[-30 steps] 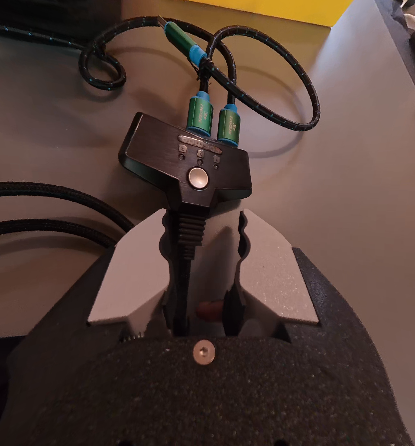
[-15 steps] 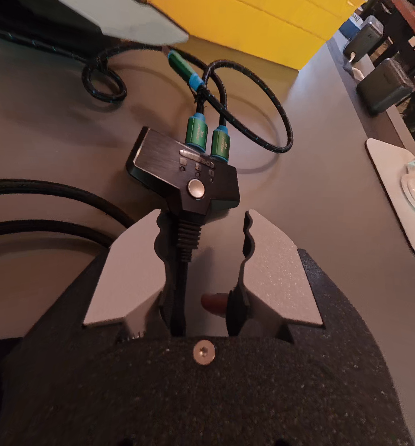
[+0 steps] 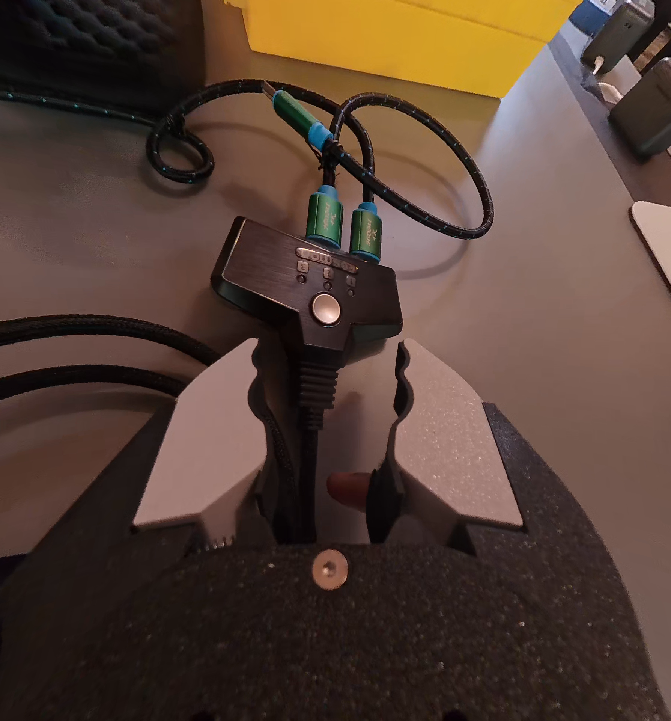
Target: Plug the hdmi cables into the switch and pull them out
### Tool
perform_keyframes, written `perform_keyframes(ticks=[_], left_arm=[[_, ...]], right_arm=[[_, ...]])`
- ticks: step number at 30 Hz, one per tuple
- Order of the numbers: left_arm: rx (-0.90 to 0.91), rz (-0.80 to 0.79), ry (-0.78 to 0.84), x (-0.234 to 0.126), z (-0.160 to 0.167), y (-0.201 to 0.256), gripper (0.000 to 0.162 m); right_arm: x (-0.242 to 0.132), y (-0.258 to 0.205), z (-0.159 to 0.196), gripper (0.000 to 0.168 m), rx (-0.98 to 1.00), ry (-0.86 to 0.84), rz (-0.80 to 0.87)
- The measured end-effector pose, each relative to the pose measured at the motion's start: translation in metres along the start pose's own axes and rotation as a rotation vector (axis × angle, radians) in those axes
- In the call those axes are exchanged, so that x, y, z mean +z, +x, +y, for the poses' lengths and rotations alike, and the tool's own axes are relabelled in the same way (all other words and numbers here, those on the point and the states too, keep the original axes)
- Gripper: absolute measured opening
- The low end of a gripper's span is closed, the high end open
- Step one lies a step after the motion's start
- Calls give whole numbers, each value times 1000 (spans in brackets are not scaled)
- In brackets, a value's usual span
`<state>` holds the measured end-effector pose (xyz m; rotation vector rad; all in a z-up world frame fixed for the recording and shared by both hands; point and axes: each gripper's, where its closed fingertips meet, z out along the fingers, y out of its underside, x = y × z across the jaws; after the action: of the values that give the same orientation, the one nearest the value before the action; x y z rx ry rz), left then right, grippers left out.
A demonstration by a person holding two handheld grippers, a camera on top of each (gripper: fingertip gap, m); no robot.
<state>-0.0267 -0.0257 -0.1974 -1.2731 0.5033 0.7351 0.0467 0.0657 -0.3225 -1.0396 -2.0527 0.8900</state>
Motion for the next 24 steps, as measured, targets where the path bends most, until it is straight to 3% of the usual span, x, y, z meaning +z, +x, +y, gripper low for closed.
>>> perform_keyframes(ticks=[4, 7, 10, 15, 20, 24], left_arm=[[-191, -53, 28, -24, -9, -56, 36], [-300, 52, -147, -44, 18, -88, 29], [-378, 354, -505, -74, 74, -84, 29], [-430, 528, -866, -101, 139, -99, 30], [-508, 606, -1071, -100, 190, -89, 33], [-588, 658, -1147, -96, 212, -65, 35]], right_arm=[[0, 0, 1, 62, 8, -4, -1], [1, 0, 2, 61, 7, -11, -3], [1, 0, 3, 60, -2, -20, 0], [2, 0, 4, 58, -3, -26, 6], [2, 1, 6, 58, -5, -39, 12], [2, 1, 6, 57, -6, -41, 17]])
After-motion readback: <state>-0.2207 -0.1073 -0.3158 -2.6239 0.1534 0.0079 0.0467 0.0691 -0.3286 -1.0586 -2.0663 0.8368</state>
